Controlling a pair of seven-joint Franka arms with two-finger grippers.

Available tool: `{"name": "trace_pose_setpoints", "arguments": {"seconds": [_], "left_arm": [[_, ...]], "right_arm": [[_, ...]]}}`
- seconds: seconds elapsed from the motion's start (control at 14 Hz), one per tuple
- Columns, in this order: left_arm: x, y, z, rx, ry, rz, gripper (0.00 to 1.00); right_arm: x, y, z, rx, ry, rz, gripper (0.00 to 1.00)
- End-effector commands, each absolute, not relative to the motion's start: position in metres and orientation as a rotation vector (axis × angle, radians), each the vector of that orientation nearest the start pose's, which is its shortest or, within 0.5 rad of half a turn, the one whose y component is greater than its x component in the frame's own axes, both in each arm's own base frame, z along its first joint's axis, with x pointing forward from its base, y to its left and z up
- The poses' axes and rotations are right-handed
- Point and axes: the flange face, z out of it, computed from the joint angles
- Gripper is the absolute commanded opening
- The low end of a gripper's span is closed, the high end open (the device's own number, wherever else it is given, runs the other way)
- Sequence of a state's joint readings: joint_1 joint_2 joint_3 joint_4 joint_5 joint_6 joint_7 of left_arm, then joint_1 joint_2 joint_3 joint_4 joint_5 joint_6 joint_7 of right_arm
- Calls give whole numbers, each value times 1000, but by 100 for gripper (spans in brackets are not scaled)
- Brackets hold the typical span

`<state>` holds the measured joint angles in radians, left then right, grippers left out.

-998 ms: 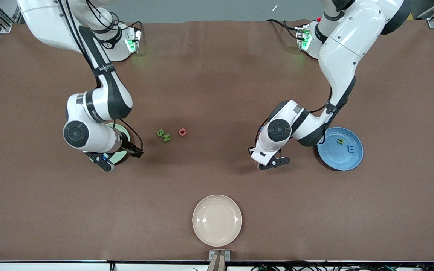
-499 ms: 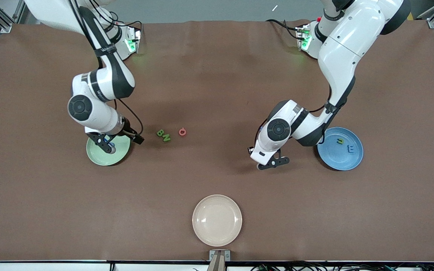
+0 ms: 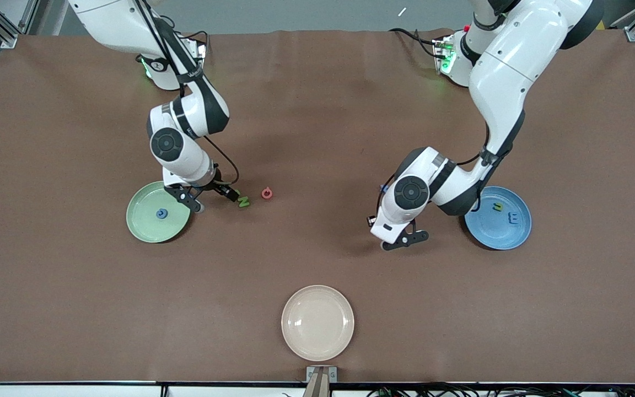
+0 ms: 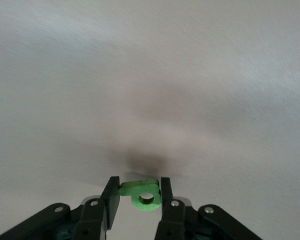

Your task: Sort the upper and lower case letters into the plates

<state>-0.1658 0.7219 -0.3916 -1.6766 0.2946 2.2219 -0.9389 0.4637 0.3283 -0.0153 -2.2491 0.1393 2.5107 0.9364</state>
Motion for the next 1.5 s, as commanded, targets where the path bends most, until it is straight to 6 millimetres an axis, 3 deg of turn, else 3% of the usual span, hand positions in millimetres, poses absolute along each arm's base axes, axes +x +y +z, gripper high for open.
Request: {"name": "trace_pose_setpoints", "arguments": {"seconds": [0.0,0.29,0.78,1.0,1.43], "left_arm": [[584,-285,236,-3027,-366,123,16],[577,-212,251,-3009,-220,155,16],[556,-67,232,-3018,-44,182,16],[550,-41,217,-3043,-55,176,16],[543,-37,201,-3054,-99,198,16]], "right_arm": [[478,231,203,-2989,936,146,99],[480,227,172,-2980,960,111,91],[485,215,170,-2981,994,106,92],[483,220,169,-2983,990,107,92],[475,252,163,-2965,1064,114,92]]}}
